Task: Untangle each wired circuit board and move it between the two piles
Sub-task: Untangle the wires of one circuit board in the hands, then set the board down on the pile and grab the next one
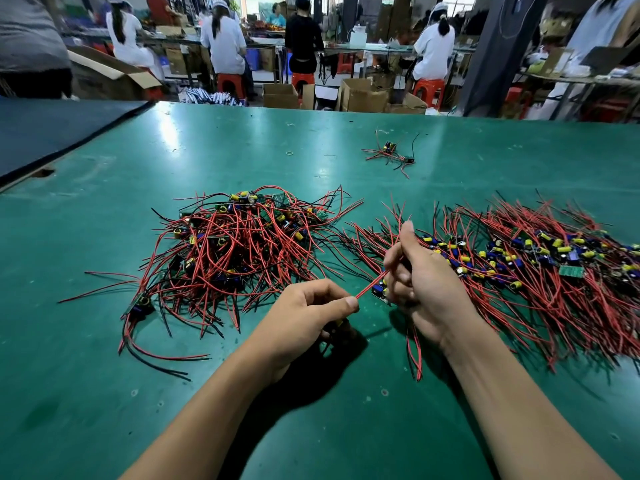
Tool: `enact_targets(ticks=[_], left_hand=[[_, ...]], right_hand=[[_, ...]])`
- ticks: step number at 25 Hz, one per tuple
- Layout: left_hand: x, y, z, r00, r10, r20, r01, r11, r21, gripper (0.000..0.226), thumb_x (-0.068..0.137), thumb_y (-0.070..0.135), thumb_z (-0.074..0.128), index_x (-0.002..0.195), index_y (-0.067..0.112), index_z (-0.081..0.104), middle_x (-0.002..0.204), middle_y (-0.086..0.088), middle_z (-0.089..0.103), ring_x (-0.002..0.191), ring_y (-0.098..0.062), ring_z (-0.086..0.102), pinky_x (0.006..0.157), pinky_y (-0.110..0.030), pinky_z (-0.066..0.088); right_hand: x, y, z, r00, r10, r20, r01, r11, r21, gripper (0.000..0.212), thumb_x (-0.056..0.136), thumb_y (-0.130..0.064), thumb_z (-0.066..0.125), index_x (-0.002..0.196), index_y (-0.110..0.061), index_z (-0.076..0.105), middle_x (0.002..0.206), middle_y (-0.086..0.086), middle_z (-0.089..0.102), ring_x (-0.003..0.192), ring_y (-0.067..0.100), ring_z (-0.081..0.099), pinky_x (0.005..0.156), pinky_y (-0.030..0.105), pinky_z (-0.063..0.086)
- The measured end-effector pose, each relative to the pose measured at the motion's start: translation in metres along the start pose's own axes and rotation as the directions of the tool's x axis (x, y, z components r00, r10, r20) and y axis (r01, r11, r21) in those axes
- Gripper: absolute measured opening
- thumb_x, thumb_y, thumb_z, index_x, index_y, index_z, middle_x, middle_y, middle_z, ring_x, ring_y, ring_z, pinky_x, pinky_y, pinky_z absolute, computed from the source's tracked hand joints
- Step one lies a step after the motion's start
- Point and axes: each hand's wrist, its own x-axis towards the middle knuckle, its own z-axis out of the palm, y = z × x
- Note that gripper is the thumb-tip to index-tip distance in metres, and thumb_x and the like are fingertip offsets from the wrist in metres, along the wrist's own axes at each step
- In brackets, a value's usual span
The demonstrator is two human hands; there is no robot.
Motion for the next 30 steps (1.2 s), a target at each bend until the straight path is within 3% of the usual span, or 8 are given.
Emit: enact_targets(ticks=[4, 6, 9, 13, 20, 23, 27, 30], left_hand=[[0.001, 0.002, 0.001, 1.0, -0.003, -0.026, 0.004, 0.999, 0.038, 0.013, 0.089, 0.016, 0.069, 0.082, 0.005, 0.068, 0.069, -0.011, 0.065, 0.071, -0.027, 0.062, 0.069, -0.034, 0.045], [0.001, 0.003, 0.003, 0.996, -0.002, -0.088, 0.003, 1.0, 0.01, 0.013, 0.09, 0.016, 0.068, 0.084, 0.005, 0.066, 0.07, -0.013, 0.064, 0.063, -0.025, 0.065, 0.056, -0.028, 0.049], [0.004, 0.007, 0.004, 0.978, -0.091, -0.189, 0.044, 0.969, -0.243, 0.026, 0.093, 0.026, 0.064, 0.094, 0.001, 0.065, 0.074, -0.014, 0.066, 0.06, -0.025, 0.068, 0.054, -0.029, 0.057], [0.009, 0.013, -0.002, 0.975, -0.18, -0.128, 0.094, 0.861, -0.5, 0.049, 0.098, 0.048, 0.046, 0.11, 0.004, 0.062, 0.089, -0.011, 0.076, 0.08, -0.031, 0.074, 0.069, -0.036, 0.06], [0.011, 0.012, -0.005, 0.985, -0.155, -0.074, 0.105, 0.884, -0.456, 0.063, 0.097, 0.061, 0.03, 0.117, 0.01, 0.061, 0.105, -0.01, 0.075, 0.085, -0.027, 0.074, 0.069, -0.032, 0.058], [0.011, 0.01, -0.003, 0.988, -0.157, -0.014, 0.13, 0.864, -0.487, 0.069, 0.094, 0.065, 0.029, 0.125, 0.011, 0.059, 0.109, -0.005, 0.073, 0.089, -0.023, 0.07, 0.085, -0.038, 0.054], [0.01, 0.011, -0.001, 0.984, -0.173, 0.039, 0.169, 0.853, -0.494, 0.069, 0.093, 0.066, 0.031, 0.128, 0.014, 0.058, 0.117, -0.013, 0.068, 0.104, -0.025, 0.064, 0.103, -0.05, 0.045], [0.008, 0.011, 0.0, 0.988, -0.12, -0.096, 0.075, 0.922, -0.379, 0.045, 0.099, 0.047, 0.043, 0.116, 0.01, 0.063, 0.109, -0.011, 0.072, 0.089, -0.024, 0.069, 0.083, -0.044, 0.058]], right_hand=[[0.0, -0.003, -0.001, 0.995, 0.068, 0.074, -0.072, 0.996, 0.05, 0.063, 0.091, -0.068, 0.043, 0.058, -0.019, 0.064, 0.049, -0.004, 0.028, 0.032, 0.007, 0.023, 0.048, 0.025, 0.024], [-0.002, -0.004, 0.001, 0.996, 0.051, 0.077, -0.055, 0.997, 0.049, 0.063, 0.083, -0.072, 0.048, 0.084, -0.016, 0.076, 0.053, -0.006, 0.034, 0.035, 0.006, 0.025, 0.04, 0.021, 0.027], [-0.003, -0.002, 0.005, 1.0, -0.01, 0.021, 0.01, 1.0, -0.001, 0.072, 0.077, -0.076, 0.05, 0.107, -0.015, 0.072, 0.059, -0.007, 0.042, 0.04, 0.006, 0.031, 0.041, 0.02, 0.033], [-0.003, 0.001, 0.009, 1.0, -0.027, 0.005, 0.027, 0.998, -0.06, 0.074, 0.075, -0.078, 0.048, 0.112, -0.017, 0.068, 0.057, -0.007, 0.05, 0.04, 0.007, 0.037, 0.04, 0.018, 0.033], [-0.007, 0.007, 0.013, 0.987, -0.158, 0.038, 0.163, 0.965, -0.205, 0.052, 0.079, -0.066, 0.061, 0.103, -0.021, 0.069, 0.064, -0.006, 0.051, 0.047, 0.008, 0.041, 0.046, 0.02, 0.036], [-0.013, 0.014, 0.017, 0.947, -0.304, 0.105, 0.318, 0.835, -0.45, 0.03, 0.081, -0.043, 0.082, 0.098, -0.023, 0.068, 0.074, -0.009, 0.057, 0.06, 0.003, 0.049, 0.059, 0.018, 0.042], [-0.017, 0.021, 0.025, 0.873, -0.453, 0.181, 0.446, 0.592, -0.672, 0.021, 0.08, -0.022, 0.083, 0.091, -0.022, 0.065, 0.089, -0.004, 0.062, 0.076, 0.005, 0.057, 0.068, 0.011, 0.042], [-0.012, 0.02, 0.021, 0.825, -0.561, 0.065, 0.444, 0.574, -0.688, 0.012, 0.085, -0.017, 0.078, 0.087, -0.022, 0.068, 0.088, -0.003, 0.064, 0.075, 0.004, 0.06, 0.069, 0.006, 0.041]])
